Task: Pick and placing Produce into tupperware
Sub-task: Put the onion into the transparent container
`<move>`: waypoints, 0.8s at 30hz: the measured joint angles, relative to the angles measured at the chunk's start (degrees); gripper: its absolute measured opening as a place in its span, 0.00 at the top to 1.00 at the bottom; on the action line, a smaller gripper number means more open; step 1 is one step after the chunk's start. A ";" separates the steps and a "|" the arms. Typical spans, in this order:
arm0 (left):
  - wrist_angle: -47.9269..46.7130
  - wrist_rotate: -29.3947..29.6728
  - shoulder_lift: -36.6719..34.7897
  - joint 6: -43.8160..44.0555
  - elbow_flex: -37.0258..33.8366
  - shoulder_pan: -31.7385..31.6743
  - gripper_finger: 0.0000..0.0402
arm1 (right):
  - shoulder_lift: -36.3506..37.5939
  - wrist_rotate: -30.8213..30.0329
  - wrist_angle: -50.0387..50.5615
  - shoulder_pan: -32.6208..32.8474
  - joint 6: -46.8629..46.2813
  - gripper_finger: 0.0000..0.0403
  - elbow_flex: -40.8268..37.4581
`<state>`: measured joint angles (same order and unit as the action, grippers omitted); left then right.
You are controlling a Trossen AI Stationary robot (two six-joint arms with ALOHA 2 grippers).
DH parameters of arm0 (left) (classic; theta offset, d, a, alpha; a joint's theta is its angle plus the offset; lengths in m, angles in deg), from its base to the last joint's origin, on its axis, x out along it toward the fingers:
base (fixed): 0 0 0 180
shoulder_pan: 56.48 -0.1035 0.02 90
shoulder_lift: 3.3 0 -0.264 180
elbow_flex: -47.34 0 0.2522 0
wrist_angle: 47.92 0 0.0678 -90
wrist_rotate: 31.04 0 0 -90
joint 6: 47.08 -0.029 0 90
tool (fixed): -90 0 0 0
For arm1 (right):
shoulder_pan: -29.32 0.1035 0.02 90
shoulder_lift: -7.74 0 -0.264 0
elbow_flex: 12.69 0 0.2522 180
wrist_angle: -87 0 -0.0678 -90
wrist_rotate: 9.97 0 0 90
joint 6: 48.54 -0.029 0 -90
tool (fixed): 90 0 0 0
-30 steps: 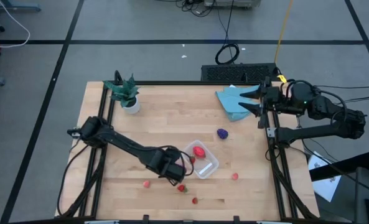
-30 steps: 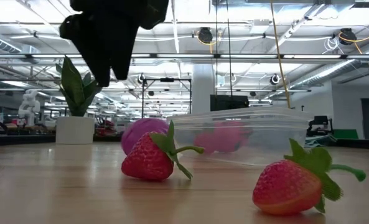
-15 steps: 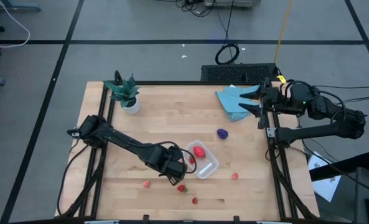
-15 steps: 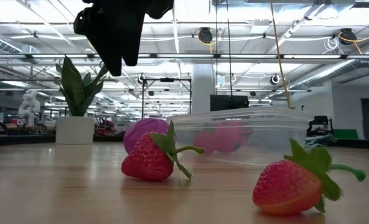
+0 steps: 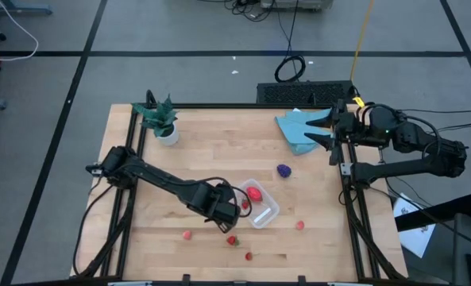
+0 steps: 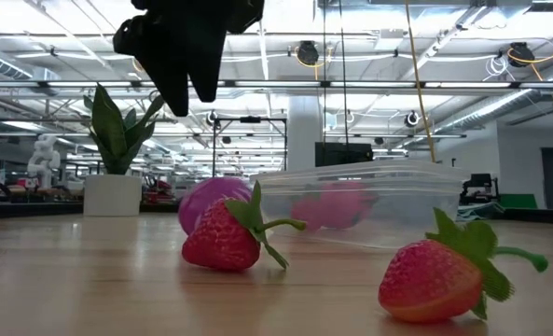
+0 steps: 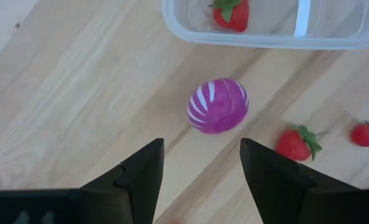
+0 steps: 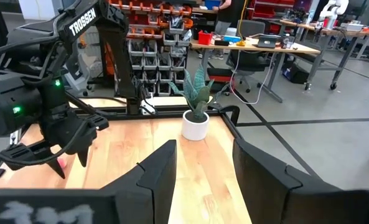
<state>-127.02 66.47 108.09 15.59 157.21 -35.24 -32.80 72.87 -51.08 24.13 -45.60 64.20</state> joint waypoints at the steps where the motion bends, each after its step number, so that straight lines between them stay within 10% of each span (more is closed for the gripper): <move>1: 0.39 -0.02 0.00 0.52 0.00 0.02 0.46 | 0.00 0.00 0.00 0.00 0.23 0.63 0.00; 24: 5.13 1.97 0.00 0.83 0.00 0.04 0.46 | 0.02 0.02 0.00 -0.02 1.23 0.63 0.00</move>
<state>-121.88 68.43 108.09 16.42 157.21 -35.20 -32.77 72.89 -51.08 24.12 -44.38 64.20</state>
